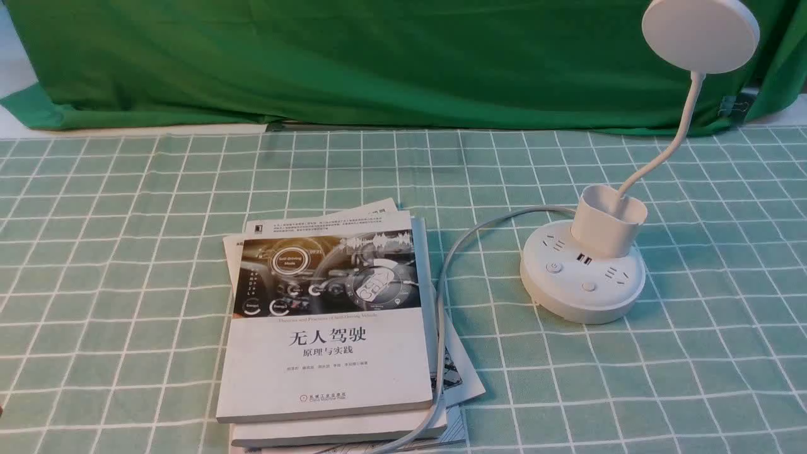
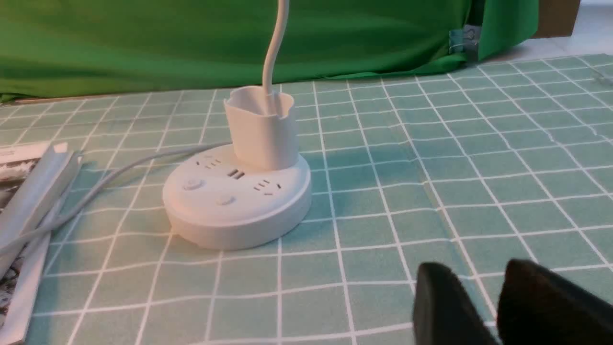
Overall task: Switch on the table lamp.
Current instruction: 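Press the button on the base of the white desk lamp with the right gripper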
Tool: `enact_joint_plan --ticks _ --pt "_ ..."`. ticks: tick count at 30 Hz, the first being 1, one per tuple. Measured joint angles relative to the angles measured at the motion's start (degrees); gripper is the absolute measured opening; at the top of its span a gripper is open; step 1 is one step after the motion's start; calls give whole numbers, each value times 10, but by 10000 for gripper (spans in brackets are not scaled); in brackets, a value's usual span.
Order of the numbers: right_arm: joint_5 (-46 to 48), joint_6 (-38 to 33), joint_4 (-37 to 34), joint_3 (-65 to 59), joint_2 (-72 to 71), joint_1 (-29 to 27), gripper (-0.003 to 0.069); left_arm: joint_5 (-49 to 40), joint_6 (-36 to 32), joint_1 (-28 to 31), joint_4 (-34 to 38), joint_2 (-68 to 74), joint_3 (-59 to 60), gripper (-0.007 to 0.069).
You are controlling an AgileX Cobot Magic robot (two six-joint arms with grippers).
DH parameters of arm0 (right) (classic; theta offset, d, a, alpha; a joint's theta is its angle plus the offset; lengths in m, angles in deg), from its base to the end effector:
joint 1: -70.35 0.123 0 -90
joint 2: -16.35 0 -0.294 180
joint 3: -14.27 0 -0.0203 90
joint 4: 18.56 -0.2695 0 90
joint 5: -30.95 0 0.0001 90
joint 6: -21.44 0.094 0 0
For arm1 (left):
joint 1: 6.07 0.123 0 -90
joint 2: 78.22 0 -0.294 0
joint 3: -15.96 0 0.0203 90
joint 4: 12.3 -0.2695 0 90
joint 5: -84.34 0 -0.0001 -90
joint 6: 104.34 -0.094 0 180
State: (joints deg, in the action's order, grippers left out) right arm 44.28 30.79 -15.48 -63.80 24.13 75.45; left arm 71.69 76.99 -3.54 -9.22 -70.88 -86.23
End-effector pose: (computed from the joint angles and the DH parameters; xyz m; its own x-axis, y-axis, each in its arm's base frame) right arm 0.0686 0.0050 0.1875 -0.1661 0.0963 -0.9814 -0.0587 0.9925 0.1073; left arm 0.0683 0.0019 0.1907 -0.1324 -0.0815 -0.9878 -0.0426 0.9962 -0.0765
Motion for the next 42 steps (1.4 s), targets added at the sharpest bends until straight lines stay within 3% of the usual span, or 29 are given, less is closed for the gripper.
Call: enact_joint_plan --ticks 31,36,40,42 --pt "-1 4 -8 0 0 0 240 1 0 0 0 0 0 21" --pt "-2 133 -80 0 0 0 240 1 0 0 0 0 0 21" --pt "-6 337 -122 0 -1 0 240 1 0 0 -1 0 0 21" --pt "-17 393 -127 0 -1 0 240 1 0 0 -1 0 0 21"
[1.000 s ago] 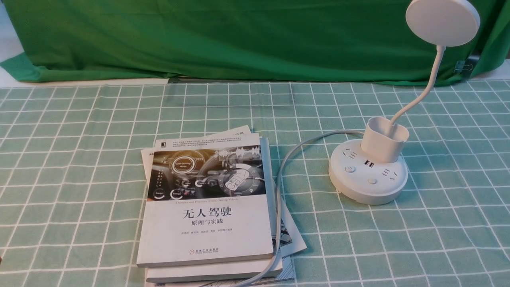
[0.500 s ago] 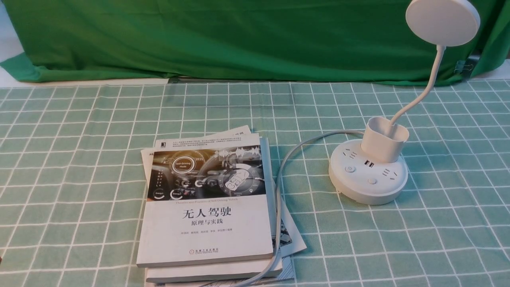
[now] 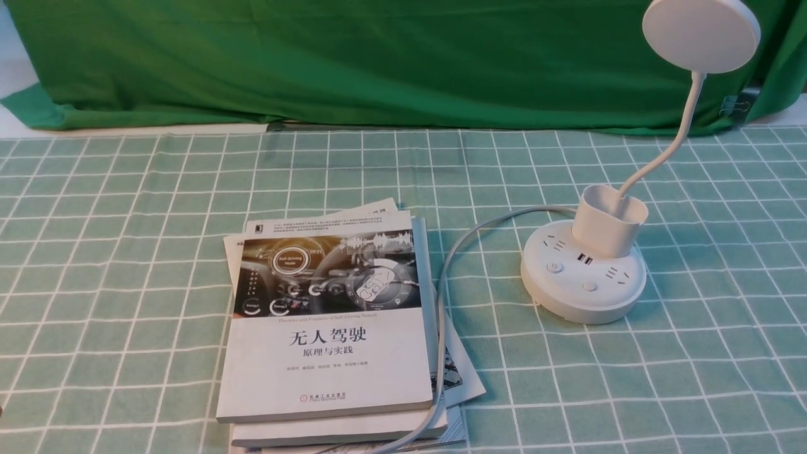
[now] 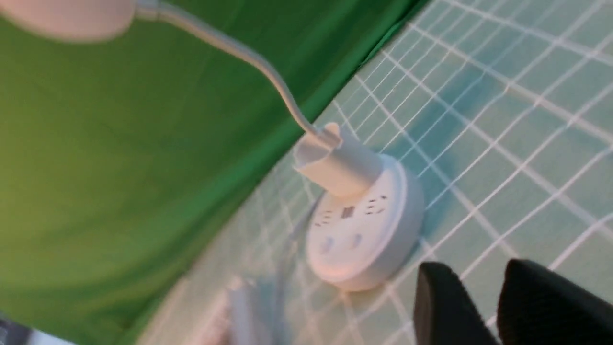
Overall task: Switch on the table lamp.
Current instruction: 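Press the button on the base of the white desk lamp with the right gripper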
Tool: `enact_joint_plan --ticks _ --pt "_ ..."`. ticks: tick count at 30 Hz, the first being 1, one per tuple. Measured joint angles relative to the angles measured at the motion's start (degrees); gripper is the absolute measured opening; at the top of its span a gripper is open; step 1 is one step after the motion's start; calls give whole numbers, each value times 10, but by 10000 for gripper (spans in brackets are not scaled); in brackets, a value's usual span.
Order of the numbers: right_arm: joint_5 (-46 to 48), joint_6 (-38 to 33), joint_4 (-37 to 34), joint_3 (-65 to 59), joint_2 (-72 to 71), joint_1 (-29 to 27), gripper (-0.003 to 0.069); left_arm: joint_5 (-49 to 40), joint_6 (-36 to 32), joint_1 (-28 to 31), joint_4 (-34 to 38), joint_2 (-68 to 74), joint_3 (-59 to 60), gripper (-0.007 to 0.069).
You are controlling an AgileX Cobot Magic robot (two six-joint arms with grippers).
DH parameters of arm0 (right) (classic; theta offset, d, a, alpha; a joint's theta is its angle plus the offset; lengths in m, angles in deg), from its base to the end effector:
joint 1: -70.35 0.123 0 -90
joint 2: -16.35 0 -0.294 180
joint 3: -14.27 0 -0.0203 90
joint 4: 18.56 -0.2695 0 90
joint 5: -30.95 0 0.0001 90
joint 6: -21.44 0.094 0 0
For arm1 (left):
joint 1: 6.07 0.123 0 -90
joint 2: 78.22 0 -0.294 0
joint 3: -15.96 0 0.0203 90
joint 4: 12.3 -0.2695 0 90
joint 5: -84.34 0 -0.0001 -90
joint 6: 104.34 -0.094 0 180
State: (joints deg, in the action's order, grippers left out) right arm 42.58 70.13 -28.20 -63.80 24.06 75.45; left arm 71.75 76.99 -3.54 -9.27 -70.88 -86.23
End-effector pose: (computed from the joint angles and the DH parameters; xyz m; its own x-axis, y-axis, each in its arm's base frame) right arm 0.0686 0.0093 0.1906 -0.1701 0.8370 -0.5201 0.0422 0.5335 0.8448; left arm 0.0683 0.0019 0.1908 -0.1314 -0.0806 -0.9880 -0.0427 0.9962 -0.0756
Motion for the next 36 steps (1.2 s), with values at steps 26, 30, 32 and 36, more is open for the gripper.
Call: enact_joint_plan --ticks 26,30,32,36 --pt "-84 -455 16 173 181 1 32 0 0 0 0 0 0 21" --pt "12 -592 18 295 315 1 27 0 0 0 0 0 0 21" --pt "80 -634 18 362 398 1 27 0 0 0 0 0 0 21" --pt "200 -653 15 468 514 11 27 0 0 0 0 0 0 21"
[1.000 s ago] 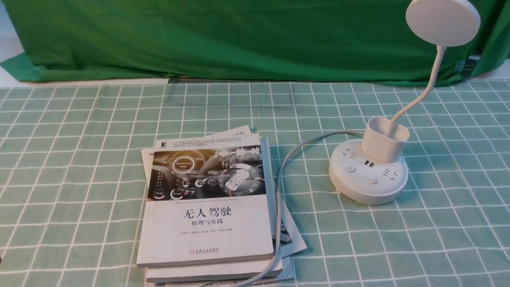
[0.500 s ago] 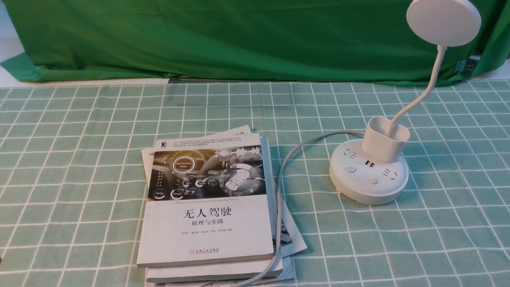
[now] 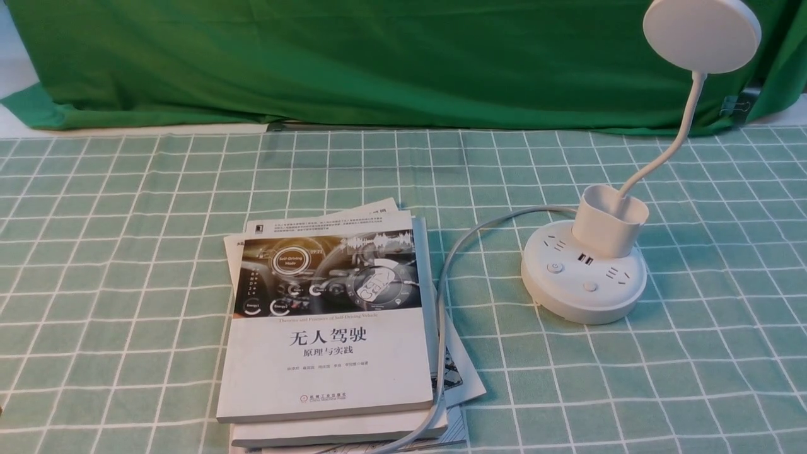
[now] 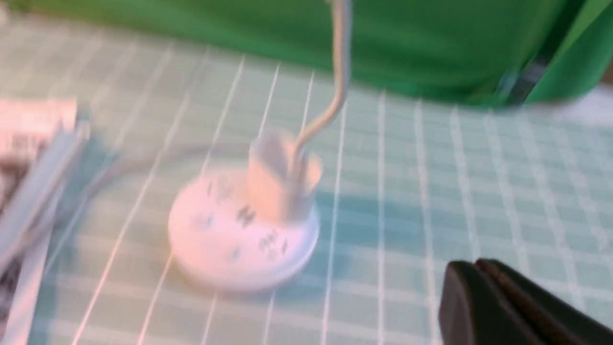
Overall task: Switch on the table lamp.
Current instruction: 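Press the button on the base of the white desk lamp with the right gripper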
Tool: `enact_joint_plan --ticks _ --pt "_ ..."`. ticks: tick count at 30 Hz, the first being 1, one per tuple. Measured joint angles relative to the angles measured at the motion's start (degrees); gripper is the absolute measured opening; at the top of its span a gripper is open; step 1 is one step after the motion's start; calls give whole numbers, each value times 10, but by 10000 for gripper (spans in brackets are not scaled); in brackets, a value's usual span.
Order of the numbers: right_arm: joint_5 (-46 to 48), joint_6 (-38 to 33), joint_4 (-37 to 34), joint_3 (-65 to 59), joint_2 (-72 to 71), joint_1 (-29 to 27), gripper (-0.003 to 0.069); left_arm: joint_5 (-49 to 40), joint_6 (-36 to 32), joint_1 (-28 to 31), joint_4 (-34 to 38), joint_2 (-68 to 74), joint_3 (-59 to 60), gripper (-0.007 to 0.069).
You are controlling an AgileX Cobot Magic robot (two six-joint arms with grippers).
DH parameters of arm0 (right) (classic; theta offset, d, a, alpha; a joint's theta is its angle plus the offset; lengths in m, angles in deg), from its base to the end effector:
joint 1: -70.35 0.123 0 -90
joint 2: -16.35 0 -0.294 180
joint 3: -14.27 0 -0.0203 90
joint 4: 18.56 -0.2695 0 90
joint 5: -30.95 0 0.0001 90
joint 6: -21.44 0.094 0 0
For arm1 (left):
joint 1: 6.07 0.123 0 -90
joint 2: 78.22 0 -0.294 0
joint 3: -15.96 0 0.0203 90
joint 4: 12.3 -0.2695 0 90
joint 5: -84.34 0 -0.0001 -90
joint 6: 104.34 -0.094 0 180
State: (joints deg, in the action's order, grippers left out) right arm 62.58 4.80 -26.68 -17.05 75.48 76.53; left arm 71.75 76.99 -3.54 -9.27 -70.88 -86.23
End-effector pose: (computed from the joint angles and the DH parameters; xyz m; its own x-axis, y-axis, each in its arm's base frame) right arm 0.1965 0.0283 0.3440 -0.4880 -0.2221 -0.8441 -0.2559 0.9610 -0.1049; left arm 0.0683 0.0019 0.1908 -0.1314 -0.0806 -0.9880 -0.0427 0.9962 -0.0756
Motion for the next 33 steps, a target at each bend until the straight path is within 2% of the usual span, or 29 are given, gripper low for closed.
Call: enact_joint_plan --ticks 5,9,12,21,33 --pt "62 -26 0 53 115 62 27 0 0 0 0 0 0 21" --pt "71 -46 7 55 186 138 27 0 0 0 0 0 0 21" --pt "55 -47 24 56 234 169 29 0 0 0 0 0 0 21" --pt "-29 -19 35 56 354 173 31 0 0 0 0 0 0 21" --pt "-151 20 37 52 391 173 34 0 0 0 0 0 0 21"
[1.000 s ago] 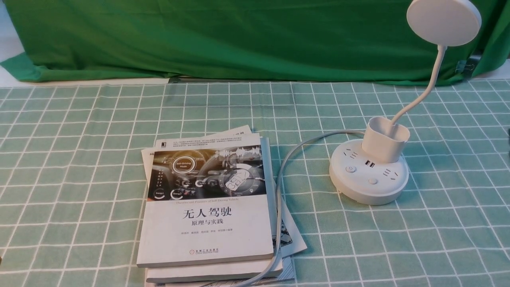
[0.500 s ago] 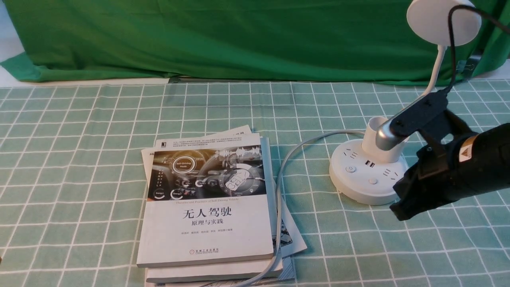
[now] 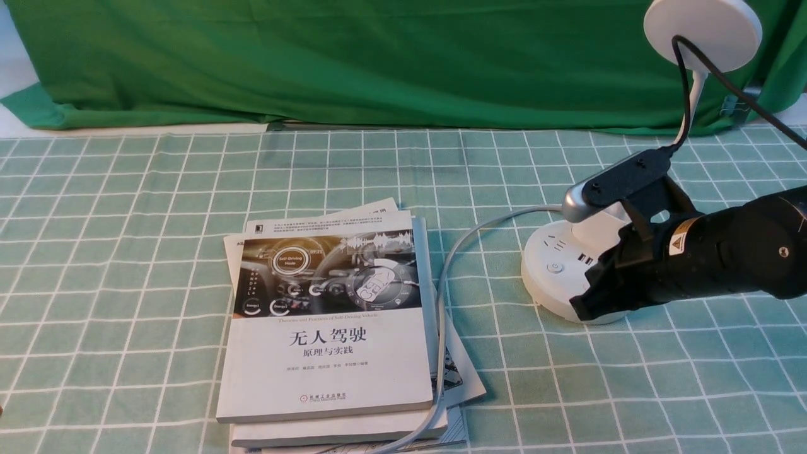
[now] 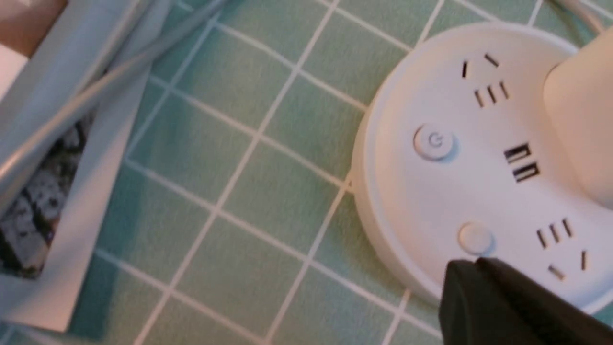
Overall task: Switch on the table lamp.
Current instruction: 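Press the button on the base of the white desk lamp with the right gripper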
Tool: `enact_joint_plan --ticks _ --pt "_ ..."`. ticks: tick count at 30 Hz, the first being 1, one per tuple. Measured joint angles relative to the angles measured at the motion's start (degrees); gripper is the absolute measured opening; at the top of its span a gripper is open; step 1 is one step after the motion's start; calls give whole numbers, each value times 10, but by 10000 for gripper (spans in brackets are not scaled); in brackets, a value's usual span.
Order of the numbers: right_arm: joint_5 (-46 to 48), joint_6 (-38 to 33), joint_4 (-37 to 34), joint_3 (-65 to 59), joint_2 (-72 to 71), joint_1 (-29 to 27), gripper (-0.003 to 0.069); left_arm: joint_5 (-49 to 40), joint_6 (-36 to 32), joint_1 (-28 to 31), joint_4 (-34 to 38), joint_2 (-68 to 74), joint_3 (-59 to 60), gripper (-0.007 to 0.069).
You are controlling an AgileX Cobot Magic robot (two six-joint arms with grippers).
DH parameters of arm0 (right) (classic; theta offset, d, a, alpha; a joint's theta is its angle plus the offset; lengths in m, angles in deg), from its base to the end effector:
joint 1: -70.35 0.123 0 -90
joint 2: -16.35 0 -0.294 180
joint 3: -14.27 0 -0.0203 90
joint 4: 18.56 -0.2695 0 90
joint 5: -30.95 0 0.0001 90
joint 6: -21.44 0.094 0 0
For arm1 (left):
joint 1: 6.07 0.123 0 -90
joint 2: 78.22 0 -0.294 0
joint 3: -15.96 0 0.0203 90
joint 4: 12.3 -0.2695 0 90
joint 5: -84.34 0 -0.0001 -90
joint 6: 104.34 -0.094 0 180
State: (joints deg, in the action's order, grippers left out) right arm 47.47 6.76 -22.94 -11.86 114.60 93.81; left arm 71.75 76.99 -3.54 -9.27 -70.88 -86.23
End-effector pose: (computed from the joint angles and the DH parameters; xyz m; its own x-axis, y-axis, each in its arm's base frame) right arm 0.3068 0.1354 0.2056 -0.6249 -0.4694 -0.6238 -0.5331 0.8403 -0.0983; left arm 0.0683 0.0019 0.1908 -0.1314 -0.0806 -0.9880 -0.0427 0.9962 -0.0756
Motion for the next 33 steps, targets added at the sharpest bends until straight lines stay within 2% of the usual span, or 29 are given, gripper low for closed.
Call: enact_joint_plan --ticks 17,33 --pt "-93 2 1 -6 75 -8 34 0 0 0 0 0 0 21" --pt "-132 -1 4 -7 98 -35 34 0 0 0 0 0 0 21"
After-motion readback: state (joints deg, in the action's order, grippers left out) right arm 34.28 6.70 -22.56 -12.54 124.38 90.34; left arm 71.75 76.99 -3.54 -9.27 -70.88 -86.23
